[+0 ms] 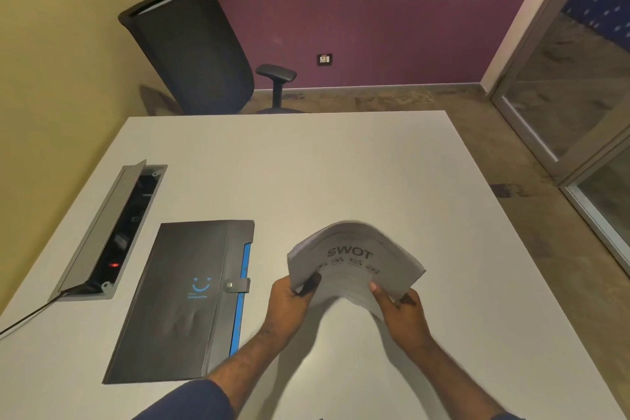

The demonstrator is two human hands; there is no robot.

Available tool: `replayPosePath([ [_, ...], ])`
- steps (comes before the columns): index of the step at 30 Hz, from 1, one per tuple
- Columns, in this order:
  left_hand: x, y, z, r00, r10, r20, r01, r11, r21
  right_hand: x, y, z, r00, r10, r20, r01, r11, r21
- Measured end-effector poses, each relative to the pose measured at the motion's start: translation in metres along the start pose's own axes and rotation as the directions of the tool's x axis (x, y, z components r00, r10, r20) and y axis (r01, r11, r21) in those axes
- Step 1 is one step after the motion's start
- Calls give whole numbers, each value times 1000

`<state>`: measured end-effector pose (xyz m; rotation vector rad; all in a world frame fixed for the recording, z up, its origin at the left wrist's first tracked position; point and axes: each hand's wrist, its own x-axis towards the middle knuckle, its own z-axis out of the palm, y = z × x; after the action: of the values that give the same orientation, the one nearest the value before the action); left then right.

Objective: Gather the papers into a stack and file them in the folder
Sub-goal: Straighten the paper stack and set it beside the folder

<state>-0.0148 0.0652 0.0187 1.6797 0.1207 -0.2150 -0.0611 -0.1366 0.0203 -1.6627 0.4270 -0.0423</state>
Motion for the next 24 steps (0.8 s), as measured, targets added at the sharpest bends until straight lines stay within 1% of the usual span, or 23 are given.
replayPosePath([
  [3, 14, 7, -5, 1000, -17, 11, 16, 997, 73, 9, -4, 0, 1000, 18, 3, -18, 1000, 5],
  [6, 30, 16, -16, 999, -42, 12, 40, 993, 114, 18, -6, -1, 998, 24, 58, -24, 1000, -3],
  [9, 48, 23, -25, 986, -158, 55, 153, 984, 88, 26, -8, 0, 994, 61, 88, -67, 996, 61],
  [11, 59, 22, -32, 965, -249, 83, 240, 965, 106, 34, -10, 2, 988, 114, 100, -119, 992, 40],
  [12, 64, 20, -36, 957, -270, 104, 259, 960, 109, 40, -11, 3, 984, 139, 114, -142, 990, 22],
  [13, 68, 17, -43, 953, -273, 131, 258, 959, 118, 46, -9, 6, 978, 168, 126, -170, 985, 8],
  [15, 73, 12, -52, 960, -237, 148, 201, 955, 220, 56, -10, 4, 966, 222, 128, -223, 975, -9],
  [16, 74, 5, -60, 968, -226, 110, 185, 937, 297, 60, -10, 3, 959, 253, 127, -252, 967, -23],
  [18, 76, -11, -79, 977, -215, -9, 197, 874, 445, 70, -8, 1, 944, 311, 112, -301, 949, -98],
  [21, 68, -38, -115, 985, -123, -118, 170, 714, 679, 79, 3, -2, 915, 393, 93, -362, 900, -245],
  [23, 60, -52, -138, 983, -92, -161, 183, 637, 749, 83, 10, -2, 889, 446, 103, -404, 871, -279],
  [24, 56, -57, -147, 979, -114, -167, 201, 625, 754, 83, 13, -2, 876, 468, 113, -421, 858, -293],
])
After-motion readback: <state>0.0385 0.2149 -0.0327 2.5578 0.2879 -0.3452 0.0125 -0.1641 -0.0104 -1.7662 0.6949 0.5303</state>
